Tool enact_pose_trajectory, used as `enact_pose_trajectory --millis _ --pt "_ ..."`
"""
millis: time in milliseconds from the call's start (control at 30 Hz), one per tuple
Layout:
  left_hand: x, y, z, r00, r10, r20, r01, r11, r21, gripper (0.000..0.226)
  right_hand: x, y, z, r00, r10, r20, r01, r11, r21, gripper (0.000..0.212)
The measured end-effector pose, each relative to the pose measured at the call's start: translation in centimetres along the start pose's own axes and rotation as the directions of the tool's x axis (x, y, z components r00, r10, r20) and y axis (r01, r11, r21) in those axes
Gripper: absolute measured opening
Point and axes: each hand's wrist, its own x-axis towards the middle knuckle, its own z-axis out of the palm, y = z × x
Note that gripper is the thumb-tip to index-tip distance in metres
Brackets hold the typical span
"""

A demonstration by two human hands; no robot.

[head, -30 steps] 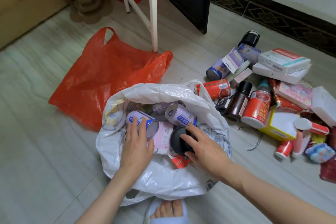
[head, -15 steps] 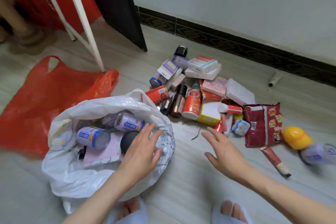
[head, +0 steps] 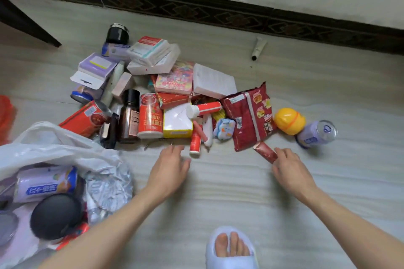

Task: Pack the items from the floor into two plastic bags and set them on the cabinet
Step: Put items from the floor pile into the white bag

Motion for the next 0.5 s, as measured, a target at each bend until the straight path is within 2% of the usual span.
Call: enact_pose_trajectory --millis 167,333,500 --pt "3.7 2.0 1.1 0.989 -0.151 0.008 0.151 0.987 -0.05 0.036 1.6 -0.4 0.6 0.998 0.043 0.037 -0.042 0.999 -0.028 0.048" --pt "3.9 2.5 2.6 0.971 -0.21 -0.117 0.199 0.975 -0.098 0.023 2.0 -1.3 1.7 0.994 0.103 0.03 -0.102 0.994 -0.027 0.028" --pt "2.8 2.0 2.0 0.954 -0.273 -0.121 0.256 0.956 -0.144 0.024 -0.1 -2.9 2.4 0.996 0.086 -0.005 -0.086 0.996 0.013 0.022"
